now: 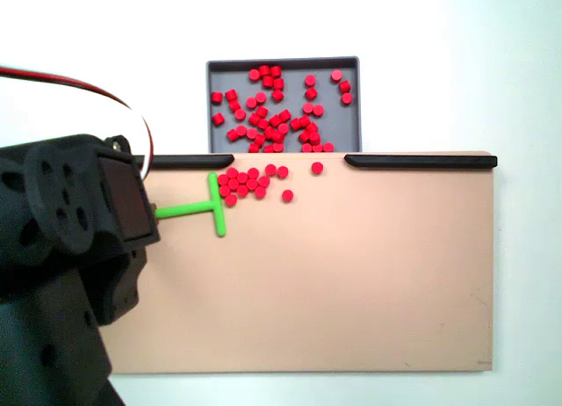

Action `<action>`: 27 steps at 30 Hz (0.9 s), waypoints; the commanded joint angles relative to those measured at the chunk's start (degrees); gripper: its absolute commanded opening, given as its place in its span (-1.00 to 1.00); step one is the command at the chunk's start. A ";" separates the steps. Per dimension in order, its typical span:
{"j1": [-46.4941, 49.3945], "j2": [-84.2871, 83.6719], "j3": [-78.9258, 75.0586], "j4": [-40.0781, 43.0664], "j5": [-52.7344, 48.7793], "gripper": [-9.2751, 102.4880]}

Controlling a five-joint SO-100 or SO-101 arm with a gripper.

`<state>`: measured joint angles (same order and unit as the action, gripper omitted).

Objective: Push granules from left to the grey container

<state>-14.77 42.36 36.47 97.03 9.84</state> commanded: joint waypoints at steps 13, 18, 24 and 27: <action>1.58 -0.09 -0.62 -0.09 -1.58 -0.84; 1.93 0.00 -0.18 -0.09 -1.93 -0.84; 2.20 0.09 0.09 -0.09 -2.46 -0.84; 2.46 0.09 0.09 -0.09 -2.72 -0.84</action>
<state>-13.10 42.28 36.39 97.03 7.65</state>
